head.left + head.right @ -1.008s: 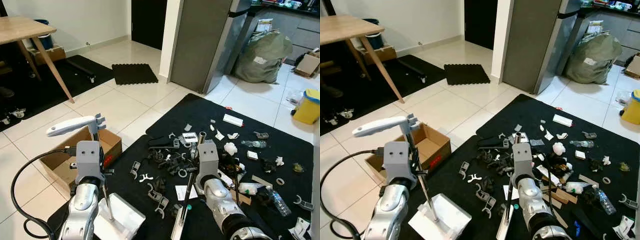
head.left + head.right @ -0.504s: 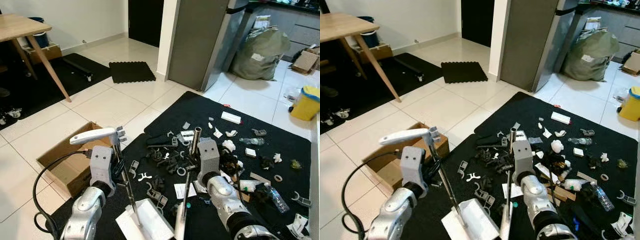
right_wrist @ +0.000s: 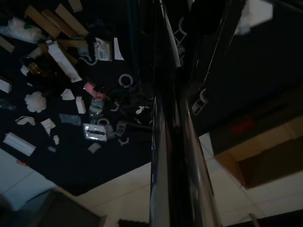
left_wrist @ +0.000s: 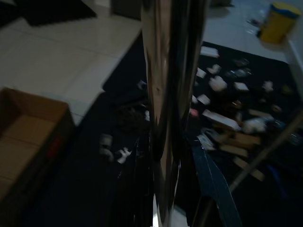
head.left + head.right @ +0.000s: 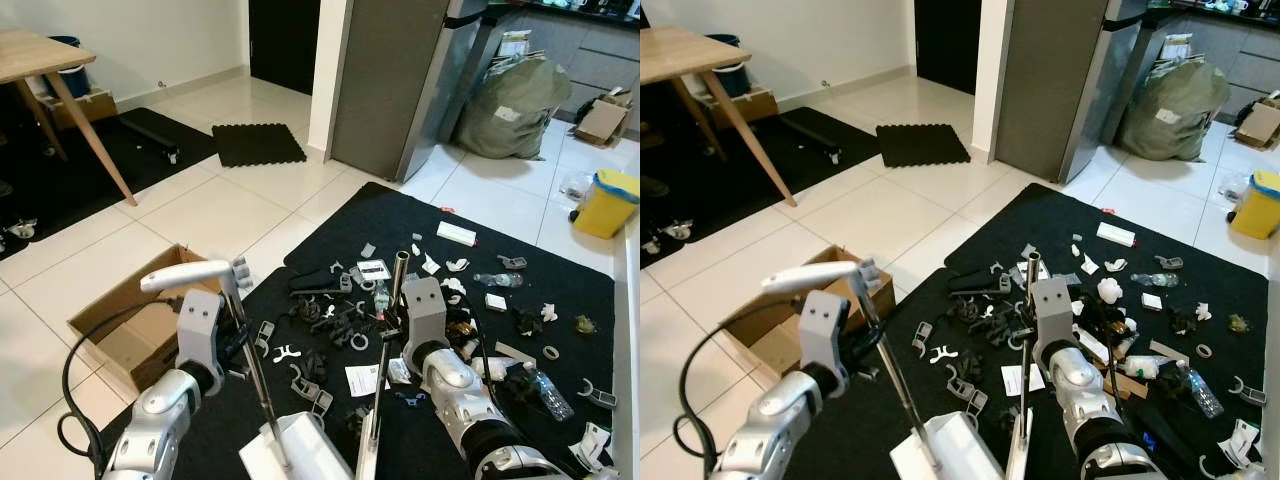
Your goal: Sweep floor
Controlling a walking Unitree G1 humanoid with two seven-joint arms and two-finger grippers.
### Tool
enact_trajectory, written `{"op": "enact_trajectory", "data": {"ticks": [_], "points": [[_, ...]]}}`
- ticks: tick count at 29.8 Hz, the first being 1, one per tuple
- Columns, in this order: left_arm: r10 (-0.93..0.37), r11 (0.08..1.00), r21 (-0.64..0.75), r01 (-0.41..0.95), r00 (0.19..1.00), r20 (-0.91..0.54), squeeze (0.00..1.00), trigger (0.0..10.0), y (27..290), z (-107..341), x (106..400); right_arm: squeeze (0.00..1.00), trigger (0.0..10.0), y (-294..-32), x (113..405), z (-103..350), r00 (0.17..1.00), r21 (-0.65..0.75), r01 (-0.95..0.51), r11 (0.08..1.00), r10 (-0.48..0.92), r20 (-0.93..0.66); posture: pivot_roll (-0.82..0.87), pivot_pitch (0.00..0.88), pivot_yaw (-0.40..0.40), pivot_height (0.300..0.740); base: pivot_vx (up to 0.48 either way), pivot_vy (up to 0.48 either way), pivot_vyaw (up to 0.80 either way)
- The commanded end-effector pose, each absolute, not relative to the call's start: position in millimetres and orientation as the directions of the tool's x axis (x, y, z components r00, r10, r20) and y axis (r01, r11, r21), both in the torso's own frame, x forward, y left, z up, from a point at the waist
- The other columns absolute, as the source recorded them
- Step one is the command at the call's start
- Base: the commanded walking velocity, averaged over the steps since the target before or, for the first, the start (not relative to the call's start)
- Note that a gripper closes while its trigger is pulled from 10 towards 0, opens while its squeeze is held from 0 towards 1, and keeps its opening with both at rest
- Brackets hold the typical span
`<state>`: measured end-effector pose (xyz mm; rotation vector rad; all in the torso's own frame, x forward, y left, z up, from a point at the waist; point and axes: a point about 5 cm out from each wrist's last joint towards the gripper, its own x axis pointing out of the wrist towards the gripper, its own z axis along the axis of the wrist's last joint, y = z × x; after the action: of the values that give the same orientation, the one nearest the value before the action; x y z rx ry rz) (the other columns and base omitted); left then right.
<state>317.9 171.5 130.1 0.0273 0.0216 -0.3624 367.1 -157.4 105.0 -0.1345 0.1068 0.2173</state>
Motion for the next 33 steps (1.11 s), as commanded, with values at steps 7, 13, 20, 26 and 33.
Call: {"op": "enact_trajectory", "data": {"ticks": [7, 13, 20, 26, 33], "points": [[-0.302, 0.952, 0.062, 0.299, 0.952, 0.044, 0.0, 10.0, 180.0, 140.6, 318.9, 0.0, 10.0, -164.7, 364.8, 95.3, 0.942, -0.091, -0.27, 0.959, 0.243, -0.233, 0.07, 0.189, -0.063, 0.74, 0.0, 0.0, 0.0], [-0.237, 0.968, 0.113, 0.225, 0.966, 0.102, 0.0, 10.0, 185.2, 145.7, 319.4, 0.0, 10.0, -173.0, 364.2, 91.3, 0.94, -0.141, -0.25, 0.958, 0.205, -0.272, 0.08, 0.198, -0.069, 0.74, 0.0, 0.0, 0.0], [-0.261, 0.962, 0.122, 0.244, 0.954, 0.149, 0.0, 10.0, 183.4, 161.3, 316.7, 0.0, 10.0, -171.2, 359.3, 80.3, 0.933, -0.182, -0.238, 0.954, 0.172, -0.315, 0.08, 0.205, -0.066, 0.74, 0.0, 0.0, 0.0], [-0.261, 0.961, 0.155, 0.231, 0.941, 0.215, 0.0, 10.0, 180.2, 175.9, 321.8, 0.0, 10.0, -186.6, 358.1, 78.7, 0.932, -0.215, -0.194, 0.957, 0.112, -0.343, 0.08, 0.209, -0.067, 0.74, 0.0, 0.0, 0.0], [-0.288, 0.949, 0.191, 0.252, 0.938, 0.192, 0.0, 10.0, 177.7, 174.6, 322.4, 0.0, 10.0, -197.6, 351.7, 70.9, 0.923, -0.226, -0.189, 0.955, 0.095, -0.372, 0.07, 0.216, -0.064, 0.74, 0.0, 0.0, 0.0]]}}
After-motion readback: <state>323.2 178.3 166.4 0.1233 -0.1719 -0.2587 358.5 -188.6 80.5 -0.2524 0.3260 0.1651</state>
